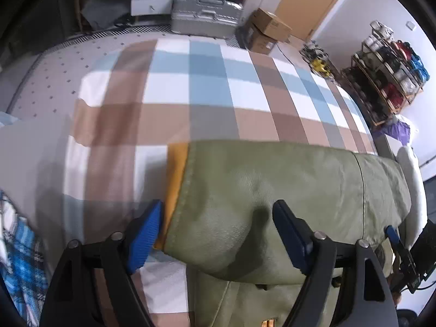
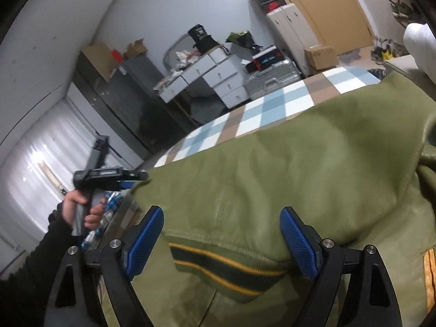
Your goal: Fold large clothes
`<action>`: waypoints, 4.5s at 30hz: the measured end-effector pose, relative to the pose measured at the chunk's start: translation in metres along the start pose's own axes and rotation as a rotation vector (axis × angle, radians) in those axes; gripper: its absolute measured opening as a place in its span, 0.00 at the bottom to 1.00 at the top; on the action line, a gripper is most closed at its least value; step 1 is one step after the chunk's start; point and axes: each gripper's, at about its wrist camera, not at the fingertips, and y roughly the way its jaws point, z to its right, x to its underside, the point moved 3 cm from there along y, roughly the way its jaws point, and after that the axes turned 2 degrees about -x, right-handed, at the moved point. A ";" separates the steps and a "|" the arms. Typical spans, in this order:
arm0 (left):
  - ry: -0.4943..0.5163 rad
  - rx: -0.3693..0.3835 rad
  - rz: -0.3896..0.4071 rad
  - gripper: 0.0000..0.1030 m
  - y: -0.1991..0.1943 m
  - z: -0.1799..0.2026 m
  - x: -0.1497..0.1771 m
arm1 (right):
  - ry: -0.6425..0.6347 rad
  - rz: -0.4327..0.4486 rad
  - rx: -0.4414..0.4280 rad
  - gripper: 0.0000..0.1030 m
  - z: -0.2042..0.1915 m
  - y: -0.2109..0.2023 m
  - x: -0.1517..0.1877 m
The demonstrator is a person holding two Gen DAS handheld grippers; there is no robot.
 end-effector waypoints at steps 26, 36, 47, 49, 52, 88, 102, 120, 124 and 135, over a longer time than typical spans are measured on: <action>0.262 -0.319 0.179 0.39 -0.069 0.047 0.048 | 0.023 0.008 0.002 0.87 0.008 0.002 0.002; 0.287 -0.263 0.029 0.58 0.028 0.078 0.033 | -0.286 -0.238 0.474 0.89 -0.004 0.041 -0.089; 0.224 -0.301 -0.022 0.90 0.044 0.061 0.023 | -0.385 -0.613 0.626 0.94 0.064 0.094 -0.074; 0.255 -0.308 -0.027 0.92 0.045 0.066 0.021 | -0.380 -0.613 0.613 0.96 0.065 0.099 -0.073; 0.335 -0.355 -0.018 0.97 0.045 0.077 0.018 | -0.379 -0.605 0.603 1.00 0.066 0.109 -0.075; 0.475 -0.444 0.103 0.95 -0.031 0.095 0.020 | -0.529 -0.542 0.592 0.76 0.035 0.053 -0.082; 0.395 -0.289 0.013 0.99 0.079 0.136 0.003 | -0.266 -0.466 0.648 0.75 0.104 0.076 -0.111; 0.222 -0.268 0.462 0.96 -0.119 0.092 0.163 | -0.307 0.175 0.170 1.00 -0.124 -0.157 -0.016; 0.158 -0.264 0.492 0.96 -0.135 0.069 0.206 | -0.397 0.307 0.116 1.00 -0.169 -0.192 0.018; 0.128 -0.240 0.394 0.96 -0.114 0.038 0.269 | -0.255 -0.121 0.005 1.00 -0.165 -0.088 0.109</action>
